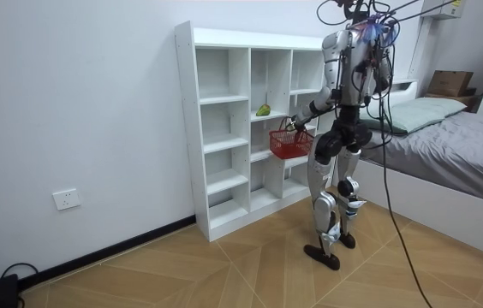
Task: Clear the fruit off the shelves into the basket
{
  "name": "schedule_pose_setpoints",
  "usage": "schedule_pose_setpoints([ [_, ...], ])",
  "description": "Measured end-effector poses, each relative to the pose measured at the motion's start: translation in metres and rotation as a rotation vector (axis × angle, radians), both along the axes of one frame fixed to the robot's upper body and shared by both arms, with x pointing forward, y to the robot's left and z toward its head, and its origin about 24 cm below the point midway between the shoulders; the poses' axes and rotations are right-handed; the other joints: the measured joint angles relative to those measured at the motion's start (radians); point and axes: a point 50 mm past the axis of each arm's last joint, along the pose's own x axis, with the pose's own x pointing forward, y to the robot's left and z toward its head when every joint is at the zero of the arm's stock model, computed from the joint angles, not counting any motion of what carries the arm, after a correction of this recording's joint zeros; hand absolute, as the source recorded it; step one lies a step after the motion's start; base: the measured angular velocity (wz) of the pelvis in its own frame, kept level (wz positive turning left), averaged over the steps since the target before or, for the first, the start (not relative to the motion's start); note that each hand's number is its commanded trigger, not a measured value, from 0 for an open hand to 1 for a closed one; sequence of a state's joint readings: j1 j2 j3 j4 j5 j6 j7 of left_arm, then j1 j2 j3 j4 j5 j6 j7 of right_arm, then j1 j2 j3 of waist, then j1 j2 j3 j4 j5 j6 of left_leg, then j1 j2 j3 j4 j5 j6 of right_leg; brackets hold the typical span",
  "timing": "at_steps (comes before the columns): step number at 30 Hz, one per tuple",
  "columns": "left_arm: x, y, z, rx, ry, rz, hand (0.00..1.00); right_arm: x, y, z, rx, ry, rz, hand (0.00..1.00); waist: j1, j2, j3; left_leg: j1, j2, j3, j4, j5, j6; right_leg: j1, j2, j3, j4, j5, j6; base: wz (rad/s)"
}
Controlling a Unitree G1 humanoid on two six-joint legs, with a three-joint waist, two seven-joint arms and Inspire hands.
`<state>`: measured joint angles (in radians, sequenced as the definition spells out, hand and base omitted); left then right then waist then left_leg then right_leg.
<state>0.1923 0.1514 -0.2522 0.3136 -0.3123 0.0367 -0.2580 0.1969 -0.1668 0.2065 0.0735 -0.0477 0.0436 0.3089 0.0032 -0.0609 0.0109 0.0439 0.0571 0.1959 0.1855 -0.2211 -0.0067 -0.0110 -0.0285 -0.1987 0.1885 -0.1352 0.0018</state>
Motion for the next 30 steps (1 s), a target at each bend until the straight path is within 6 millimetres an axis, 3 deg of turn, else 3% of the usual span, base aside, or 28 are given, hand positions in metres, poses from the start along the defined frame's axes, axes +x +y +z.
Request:
schedule_pose_setpoints([
  [30,-0.009,0.005,-0.004,-0.002,0.025,0.006,1.00,0.010,-0.027,0.001,-0.053,-0.037,-0.186,1.00,0.000,-0.001,-0.0040,0.001,-0.001,-0.008,0.001,0.000,0.000,0.009,-0.003,-0.025,-0.005,-0.001,0.001,0.01],
])
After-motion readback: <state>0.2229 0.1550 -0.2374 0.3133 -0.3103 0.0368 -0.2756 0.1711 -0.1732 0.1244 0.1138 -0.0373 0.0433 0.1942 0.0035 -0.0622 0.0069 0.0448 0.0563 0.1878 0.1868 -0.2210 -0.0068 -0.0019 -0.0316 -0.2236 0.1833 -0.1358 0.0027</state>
